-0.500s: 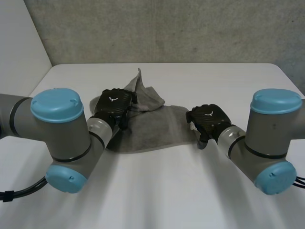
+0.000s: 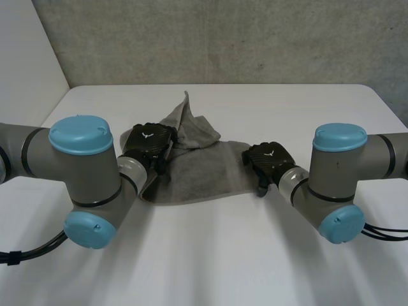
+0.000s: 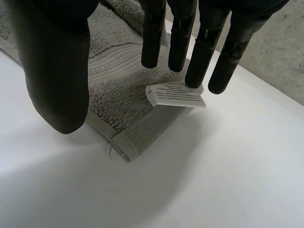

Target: Fold the towel.

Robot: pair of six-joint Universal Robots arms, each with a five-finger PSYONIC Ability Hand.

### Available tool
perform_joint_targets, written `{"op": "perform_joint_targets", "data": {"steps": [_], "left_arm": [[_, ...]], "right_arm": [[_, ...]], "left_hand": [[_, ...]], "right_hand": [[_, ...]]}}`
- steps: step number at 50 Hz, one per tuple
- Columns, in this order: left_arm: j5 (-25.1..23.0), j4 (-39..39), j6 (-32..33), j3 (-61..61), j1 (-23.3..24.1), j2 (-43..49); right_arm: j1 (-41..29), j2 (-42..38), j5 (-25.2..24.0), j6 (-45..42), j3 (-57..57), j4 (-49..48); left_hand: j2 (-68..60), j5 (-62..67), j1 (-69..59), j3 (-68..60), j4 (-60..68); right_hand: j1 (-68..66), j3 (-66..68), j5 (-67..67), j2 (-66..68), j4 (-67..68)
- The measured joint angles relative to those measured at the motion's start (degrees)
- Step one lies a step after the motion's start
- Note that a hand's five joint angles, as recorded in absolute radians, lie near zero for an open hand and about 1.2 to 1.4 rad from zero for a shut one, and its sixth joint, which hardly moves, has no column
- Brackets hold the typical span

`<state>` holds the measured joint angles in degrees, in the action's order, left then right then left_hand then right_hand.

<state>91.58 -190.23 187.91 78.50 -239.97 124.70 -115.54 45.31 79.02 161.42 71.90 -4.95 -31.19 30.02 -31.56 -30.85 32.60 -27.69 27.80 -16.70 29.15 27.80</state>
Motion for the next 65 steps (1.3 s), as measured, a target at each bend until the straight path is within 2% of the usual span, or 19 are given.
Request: {"op": "perform_joint_targets", "data": {"steps": [48,51,58,65], "left_arm": [[0.0,-0.43,-0.04,0.78,0.02,0.02],[0.0,-0.45,-0.04,0.78,0.03,0.02],[0.0,-0.49,-0.05,0.79,0.08,0.02],[0.0,-0.5,-0.07,0.83,0.04,0.02]], "right_arm": [[-0.01,-6.75,0.5,-0.49,-8.94,0.0],[0.0,-7.07,0.51,-0.49,-9.24,0.02],[-0.02,-7.33,0.53,-0.43,-9.59,0.06],[-0.03,-7.03,0.44,-0.21,-9.8,0.02]], "left_hand": [[0.0,0.0,0.0,0.0,0.0],[0.0,0.0,0.0,0.0,0.0],[0.0,0.0,0.0,0.0,0.0],[0.0,0.0,0.0,0.0,0.0]], "right_hand": [[-2.73,2.25,-3.25,0.31,2.41],[-4.51,4.0,-4.26,2.39,4.18],[-17.29,17.19,-12.37,15.67,17.04],[-20.84,20.57,-19.42,18.28,20.47]]}}
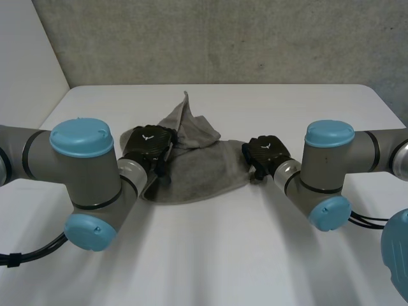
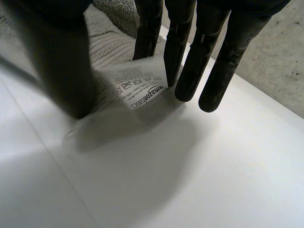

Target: Fold the towel.

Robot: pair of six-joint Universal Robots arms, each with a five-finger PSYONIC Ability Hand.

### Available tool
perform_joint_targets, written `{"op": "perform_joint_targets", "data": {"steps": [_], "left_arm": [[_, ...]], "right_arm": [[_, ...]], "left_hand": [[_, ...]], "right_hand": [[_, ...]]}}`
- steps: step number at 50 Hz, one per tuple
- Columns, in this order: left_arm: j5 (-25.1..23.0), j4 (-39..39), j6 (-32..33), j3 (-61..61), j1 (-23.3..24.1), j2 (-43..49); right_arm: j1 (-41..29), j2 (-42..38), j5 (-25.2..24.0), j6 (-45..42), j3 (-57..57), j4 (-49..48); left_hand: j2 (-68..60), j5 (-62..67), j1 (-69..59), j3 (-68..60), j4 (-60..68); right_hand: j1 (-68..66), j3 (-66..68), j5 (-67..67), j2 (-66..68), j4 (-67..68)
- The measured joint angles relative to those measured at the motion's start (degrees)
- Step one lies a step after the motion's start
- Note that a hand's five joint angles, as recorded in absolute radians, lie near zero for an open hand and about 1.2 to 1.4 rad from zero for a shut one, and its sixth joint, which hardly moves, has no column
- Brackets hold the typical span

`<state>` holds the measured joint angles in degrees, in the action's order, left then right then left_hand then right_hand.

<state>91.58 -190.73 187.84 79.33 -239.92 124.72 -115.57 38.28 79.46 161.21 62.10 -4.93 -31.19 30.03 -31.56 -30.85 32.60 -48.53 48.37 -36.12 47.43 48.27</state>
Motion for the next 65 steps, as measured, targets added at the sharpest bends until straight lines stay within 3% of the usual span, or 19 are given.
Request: {"op": "perform_joint_targets", "data": {"steps": [21,25,32,40,50,57,65], "left_arm": [[0.0,0.0,0.03,0.04,0.0,0.0],[0.0,0.01,0.01,0.04,0.02,0.0],[-0.01,0.08,-0.04,0.1,0.03,-0.09],[-0.23,0.17,-0.35,0.55,0.07,-1.16],[-0.09,0.08,-0.24,0.69,0.02,-1.83],[0.06,-0.06,-0.01,0.31,-0.02,-1.22],[0.23,0.0,-0.07,-1.87,0.03,0.0]], "right_arm": [[0.01,-0.42,-0.09,0.16,-0.98,0.01],[0.0,-0.59,-0.1,0.16,-1.03,0.01],[-0.01,-0.76,-0.2,0.37,-1.43,0.52],[0.04,-0.1,-0.29,2.35,-3.12,4.3],[1.69,9.03,-3.42,3.56,1.82,9.79],[5.2,18.67,-7.52,-4.03,11.03,14.65],[10.53,26.64,-8.6,-14.87,22.72,17.19]], "left_hand": [[0.0,0.0,0.0,0.0,0.0],[0.0,0.0,0.0,0.0,0.0],[0.0,0.0,0.0,0.0,0.0],[0.01,0.0,0.03,0.01,-0.05],[0.25,-0.24,0.24,0.27,-0.98],[0.25,-0.24,0.25,0.27,-0.98],[0.25,-0.25,0.26,0.27,-0.98]], "right_hand": [[-0.21,0.14,-1.65,0.56,0.29],[-5.02,4.79,-6.56,5.1,4.96],[-27.14,26.79,-29.23,24.04,27.18],[-27.23,27.83,-29.68,24.41,28.21],[-27.23,27.83,-29.68,24.41,28.21],[-27.24,27.84,-29.68,24.41,28.21],[-27.24,28.15,-29.68,24.83,28.22]]}}
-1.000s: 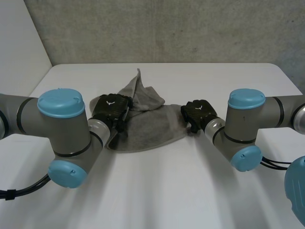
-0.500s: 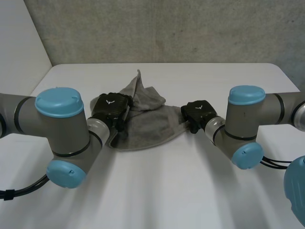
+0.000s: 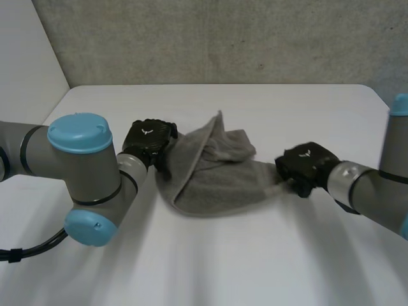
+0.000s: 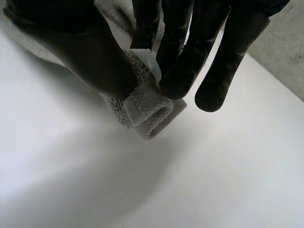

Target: Fold the towel.

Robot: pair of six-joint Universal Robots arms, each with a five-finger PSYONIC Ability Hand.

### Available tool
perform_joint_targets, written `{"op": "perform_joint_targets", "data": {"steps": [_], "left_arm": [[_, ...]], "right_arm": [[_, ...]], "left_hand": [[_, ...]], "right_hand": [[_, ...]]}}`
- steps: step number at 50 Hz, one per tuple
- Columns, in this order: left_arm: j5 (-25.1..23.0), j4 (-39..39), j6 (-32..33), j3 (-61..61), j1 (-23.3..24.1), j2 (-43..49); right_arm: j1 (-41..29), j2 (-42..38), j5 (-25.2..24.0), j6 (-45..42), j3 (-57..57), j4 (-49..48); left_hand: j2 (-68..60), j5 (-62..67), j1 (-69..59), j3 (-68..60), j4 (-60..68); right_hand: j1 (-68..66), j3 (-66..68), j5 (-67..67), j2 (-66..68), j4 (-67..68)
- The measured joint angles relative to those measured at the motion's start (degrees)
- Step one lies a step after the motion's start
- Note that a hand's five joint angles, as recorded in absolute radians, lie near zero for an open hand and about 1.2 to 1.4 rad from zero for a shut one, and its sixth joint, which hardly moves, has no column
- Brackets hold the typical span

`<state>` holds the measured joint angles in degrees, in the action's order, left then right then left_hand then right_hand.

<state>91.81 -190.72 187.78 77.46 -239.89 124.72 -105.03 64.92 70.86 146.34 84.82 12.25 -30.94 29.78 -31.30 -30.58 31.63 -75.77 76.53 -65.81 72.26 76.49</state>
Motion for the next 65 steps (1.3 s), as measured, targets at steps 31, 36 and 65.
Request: {"op": "perform_joint_targets", "data": {"steps": [31,36,65], "left_arm": [[0.36,9.15,-0.24,-25.33,9.21,16.89],[2.73,11.48,-0.04,-31.93,9.2,21.51],[21.19,15.43,-13.8,-9.85,-2.54,0.28]], "right_arm": [[4.02,5.79,-5.35,-6.33,15.57,-6.07],[4.03,5.75,-5.35,-6.44,16.1,-6.59],[4.14,5.97,-2.52,-4.33,12.86,-8.97]], "left_hand": [[2.6,-0.87,2.54,1.8,-2.9],[-3.24,5.05,-3.45,-4.1,2.9],[-49.64,50.5,-47.35,-53.16,51.07]], "right_hand": [[-0.01,0.0,0.0,0.66,0.0],[-0.01,0.0,0.0,0.66,0.0],[-0.01,0.0,-0.66,0.66,0.0]]}}
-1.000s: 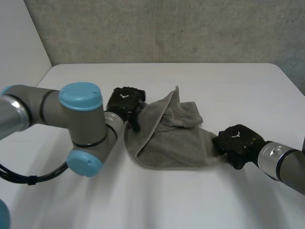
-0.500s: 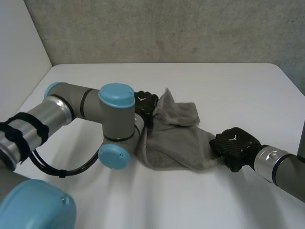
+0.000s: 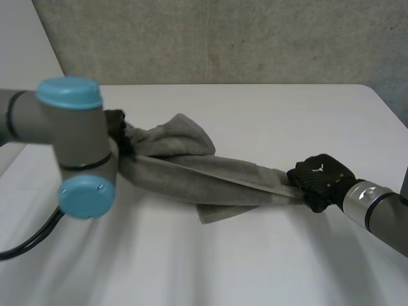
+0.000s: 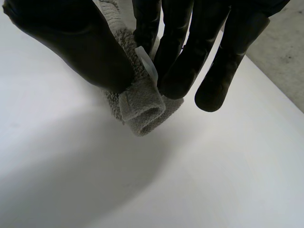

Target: Fold the towel.

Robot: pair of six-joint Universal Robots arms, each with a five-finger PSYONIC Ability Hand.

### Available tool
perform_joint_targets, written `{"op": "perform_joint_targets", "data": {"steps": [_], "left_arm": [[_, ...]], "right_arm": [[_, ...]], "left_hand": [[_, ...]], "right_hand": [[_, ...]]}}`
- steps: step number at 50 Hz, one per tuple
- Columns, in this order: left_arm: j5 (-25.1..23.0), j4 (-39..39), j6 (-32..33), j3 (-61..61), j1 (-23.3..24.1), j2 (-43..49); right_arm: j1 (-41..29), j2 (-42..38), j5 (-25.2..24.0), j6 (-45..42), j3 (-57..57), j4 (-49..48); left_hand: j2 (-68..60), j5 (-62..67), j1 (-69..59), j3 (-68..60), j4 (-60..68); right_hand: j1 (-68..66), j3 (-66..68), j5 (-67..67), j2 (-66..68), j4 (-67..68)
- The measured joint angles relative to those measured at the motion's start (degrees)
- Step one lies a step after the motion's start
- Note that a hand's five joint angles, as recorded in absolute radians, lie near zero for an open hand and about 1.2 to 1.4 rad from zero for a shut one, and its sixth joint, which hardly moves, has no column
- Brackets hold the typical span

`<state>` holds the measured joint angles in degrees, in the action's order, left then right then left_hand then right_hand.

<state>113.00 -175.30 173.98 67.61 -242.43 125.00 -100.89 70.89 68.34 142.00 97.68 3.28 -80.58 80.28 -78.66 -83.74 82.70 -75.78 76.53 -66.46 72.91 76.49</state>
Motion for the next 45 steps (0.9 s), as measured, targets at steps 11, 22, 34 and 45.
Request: {"op": "perform_joint_targets", "data": {"steps": [11,22,34,45], "left_arm": [[-0.38,-5.15,2.31,22.09,-1.16,-7.34],[-0.48,-6.5,3.56,26.09,1.79,-13.9],[-14.63,-13.15,22.68,28.66,-3.87,-17.46],[-36.59,-13.48,29.1,31.53,-14.95,-17.7]], "right_arm": [[-1.25,-0.23,1.53,0.89,-1.82,0.03],[-2.51,-0.78,3.41,1.1,-2.25,-0.18],[-1.78,-0.73,4.38,5.11,-2.66,-4.82],[-1.2,-0.98,4.53,6.99,-3.73,-5.18]], "left_hand": [[37.93,-37.96,36.5,41.28,-40.38],[64.84,-66.19,62.15,68.54,-66.52],[64.89,-65.97,62.3,68.62,-66.51],[54.9,-54.22,52.78,58.02,-56.87]], "right_hand": [[0.0,0.0,-0.17,0.0,0.0],[0.0,0.22,-0.17,0.0,0.0],[0.0,0.22,-0.18,0.0,0.0],[0.0,0.22,-0.18,0.0,0.0]]}}
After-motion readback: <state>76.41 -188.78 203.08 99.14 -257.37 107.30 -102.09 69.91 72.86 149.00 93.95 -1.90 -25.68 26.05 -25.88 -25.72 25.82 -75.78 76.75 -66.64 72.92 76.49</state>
